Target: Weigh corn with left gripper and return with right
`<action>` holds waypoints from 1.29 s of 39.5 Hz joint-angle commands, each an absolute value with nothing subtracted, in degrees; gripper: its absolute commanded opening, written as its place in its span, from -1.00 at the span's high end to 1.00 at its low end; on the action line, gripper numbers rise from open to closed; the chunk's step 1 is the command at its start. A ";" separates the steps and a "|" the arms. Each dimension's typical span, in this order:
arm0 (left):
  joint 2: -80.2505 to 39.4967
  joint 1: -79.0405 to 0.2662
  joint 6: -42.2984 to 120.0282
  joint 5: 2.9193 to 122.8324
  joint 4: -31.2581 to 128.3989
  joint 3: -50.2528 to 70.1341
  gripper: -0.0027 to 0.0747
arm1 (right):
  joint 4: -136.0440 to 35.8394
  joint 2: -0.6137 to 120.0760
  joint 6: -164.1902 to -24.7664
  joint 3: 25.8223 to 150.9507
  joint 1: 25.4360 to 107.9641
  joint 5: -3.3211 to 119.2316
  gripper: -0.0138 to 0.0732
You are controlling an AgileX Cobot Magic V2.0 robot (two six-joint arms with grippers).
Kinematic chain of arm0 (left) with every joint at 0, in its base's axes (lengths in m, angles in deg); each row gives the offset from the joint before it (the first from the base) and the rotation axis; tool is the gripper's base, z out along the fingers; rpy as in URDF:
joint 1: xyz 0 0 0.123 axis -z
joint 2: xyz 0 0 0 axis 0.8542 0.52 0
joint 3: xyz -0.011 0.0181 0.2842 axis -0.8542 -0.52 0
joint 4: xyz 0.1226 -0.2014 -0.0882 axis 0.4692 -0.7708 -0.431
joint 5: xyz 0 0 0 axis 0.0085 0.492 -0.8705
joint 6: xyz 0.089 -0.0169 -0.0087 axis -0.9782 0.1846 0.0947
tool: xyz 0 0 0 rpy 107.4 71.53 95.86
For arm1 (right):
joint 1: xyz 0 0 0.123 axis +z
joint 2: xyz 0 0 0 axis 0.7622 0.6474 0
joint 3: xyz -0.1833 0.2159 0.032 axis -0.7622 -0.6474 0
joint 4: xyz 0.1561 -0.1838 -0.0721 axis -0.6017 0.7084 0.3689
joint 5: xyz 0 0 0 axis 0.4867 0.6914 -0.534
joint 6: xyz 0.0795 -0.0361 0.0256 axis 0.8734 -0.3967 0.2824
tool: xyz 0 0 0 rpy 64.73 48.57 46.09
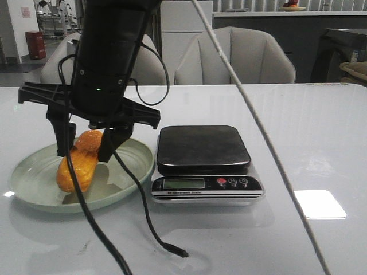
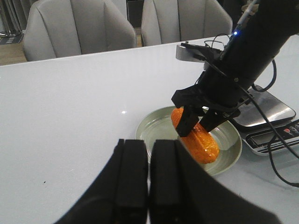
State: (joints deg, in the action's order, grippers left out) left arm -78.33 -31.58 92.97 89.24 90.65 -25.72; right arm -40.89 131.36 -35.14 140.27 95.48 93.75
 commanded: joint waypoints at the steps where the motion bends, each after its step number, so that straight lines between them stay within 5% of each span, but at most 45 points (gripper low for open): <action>1: -79.57 -31.64 93.06 84.85 91.30 -24.37 0.61 | -41.00 128.61 -35.81 143.70 95.90 92.92 -0.43; 6: -79.57 -31.64 93.06 84.85 91.30 -24.37 0.61 | -41.00 128.85 -35.81 145.27 95.90 94.16 -0.67; 19: -79.57 -31.64 93.06 84.85 91.30 -24.37 0.61 | -41.00 126.66 -36.65 155.17 91.97 105.85 -0.67; 32: -79.57 -31.64 93.06 84.85 91.30 -24.37 0.61 | -40.78 119.88 -52.99 158.07 82.61 120.61 -0.67; 51: -79.57 -31.64 93.06 84.85 91.30 -24.37 0.61 | -40.86 103.96 -61.55 146.73 68.49 118.23 -0.67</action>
State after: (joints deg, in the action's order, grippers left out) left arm -78.33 -31.58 92.97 89.24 90.65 -25.72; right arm -41.09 110.24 -60.71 148.22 70.14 117.30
